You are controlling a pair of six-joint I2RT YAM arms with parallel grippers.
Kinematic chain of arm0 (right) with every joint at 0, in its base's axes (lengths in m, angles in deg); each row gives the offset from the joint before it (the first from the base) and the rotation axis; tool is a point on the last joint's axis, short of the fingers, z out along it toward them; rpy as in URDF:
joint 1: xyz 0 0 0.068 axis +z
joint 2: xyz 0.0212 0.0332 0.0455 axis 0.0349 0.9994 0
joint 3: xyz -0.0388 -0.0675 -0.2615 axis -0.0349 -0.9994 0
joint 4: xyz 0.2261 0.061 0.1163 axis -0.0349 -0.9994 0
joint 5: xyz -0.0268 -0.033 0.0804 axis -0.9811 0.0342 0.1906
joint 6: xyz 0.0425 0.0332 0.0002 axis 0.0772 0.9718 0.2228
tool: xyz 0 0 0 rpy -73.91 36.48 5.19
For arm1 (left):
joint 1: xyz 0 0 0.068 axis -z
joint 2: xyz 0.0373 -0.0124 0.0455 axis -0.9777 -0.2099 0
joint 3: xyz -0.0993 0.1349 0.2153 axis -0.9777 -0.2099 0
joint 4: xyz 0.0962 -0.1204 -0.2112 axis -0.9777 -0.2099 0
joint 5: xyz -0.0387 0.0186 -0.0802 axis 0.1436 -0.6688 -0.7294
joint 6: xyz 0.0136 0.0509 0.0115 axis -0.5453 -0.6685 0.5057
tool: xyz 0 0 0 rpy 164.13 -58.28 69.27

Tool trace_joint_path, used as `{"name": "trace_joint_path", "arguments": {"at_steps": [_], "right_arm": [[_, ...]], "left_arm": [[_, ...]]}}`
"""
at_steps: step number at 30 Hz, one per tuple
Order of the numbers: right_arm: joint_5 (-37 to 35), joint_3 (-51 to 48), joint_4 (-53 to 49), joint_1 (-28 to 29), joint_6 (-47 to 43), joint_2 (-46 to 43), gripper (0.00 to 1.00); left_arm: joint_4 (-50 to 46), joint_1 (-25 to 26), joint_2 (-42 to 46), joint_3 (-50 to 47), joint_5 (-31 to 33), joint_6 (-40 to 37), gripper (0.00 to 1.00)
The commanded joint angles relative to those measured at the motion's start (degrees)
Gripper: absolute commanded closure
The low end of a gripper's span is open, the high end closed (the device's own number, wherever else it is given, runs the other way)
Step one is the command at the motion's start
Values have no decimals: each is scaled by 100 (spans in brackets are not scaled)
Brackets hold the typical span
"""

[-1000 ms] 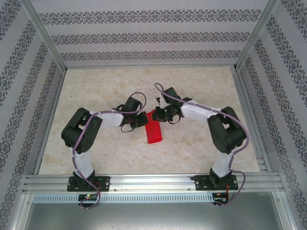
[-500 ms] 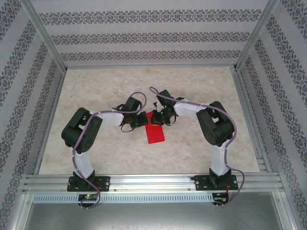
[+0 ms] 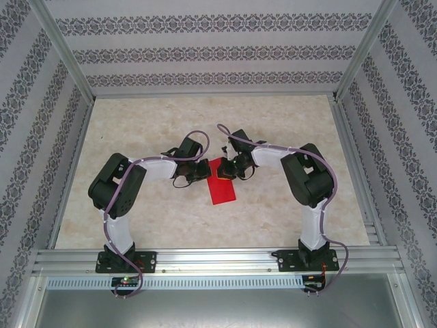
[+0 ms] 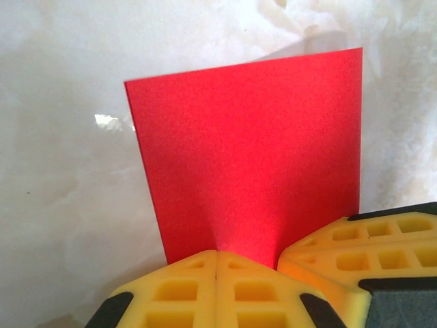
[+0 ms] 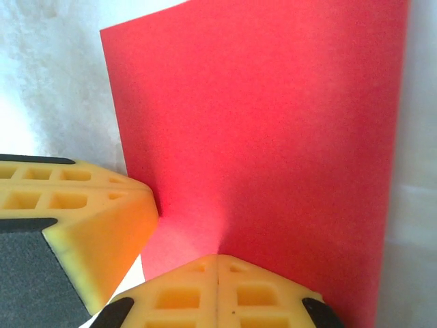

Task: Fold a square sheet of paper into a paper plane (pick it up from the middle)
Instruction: Fold the square sheet of paper in half at the center of the table.

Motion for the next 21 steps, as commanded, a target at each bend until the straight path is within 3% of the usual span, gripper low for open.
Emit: {"name": "trace_joint_path", "arguments": {"at_steps": [1, 16, 21], "right_arm": [[-599, -365, -227, -301, -110, -117, 98], [-734, -1139, 78, -727, 44, -887, 97], [-428, -963, 491, -672, 129, -1348, 98]], "left_arm": [[-1152, 64, -555, -308, 788, -102, 100], [-1175, 62, -589, -297, 815, -150, 100], [-1150, 69, -588, -273, 742, -185, 100]]}}
